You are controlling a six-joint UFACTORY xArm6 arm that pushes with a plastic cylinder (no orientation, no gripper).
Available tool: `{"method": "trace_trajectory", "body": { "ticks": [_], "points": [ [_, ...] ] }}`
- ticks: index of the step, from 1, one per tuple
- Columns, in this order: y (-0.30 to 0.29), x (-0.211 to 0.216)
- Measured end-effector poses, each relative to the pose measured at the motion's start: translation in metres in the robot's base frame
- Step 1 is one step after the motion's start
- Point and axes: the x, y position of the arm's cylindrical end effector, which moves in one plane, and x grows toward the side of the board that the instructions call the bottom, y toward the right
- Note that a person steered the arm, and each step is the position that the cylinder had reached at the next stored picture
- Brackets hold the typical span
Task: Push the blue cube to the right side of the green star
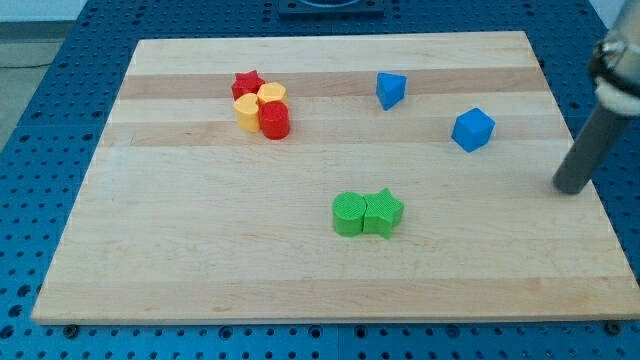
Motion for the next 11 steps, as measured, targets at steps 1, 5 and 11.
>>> {"method": "trace_trajectory", "body": {
  "ticks": [1, 5, 11],
  "points": [
    [0.007, -0.055],
    [-0.084, -0.097],
    [-0.130, 0.011]
  ]
}}
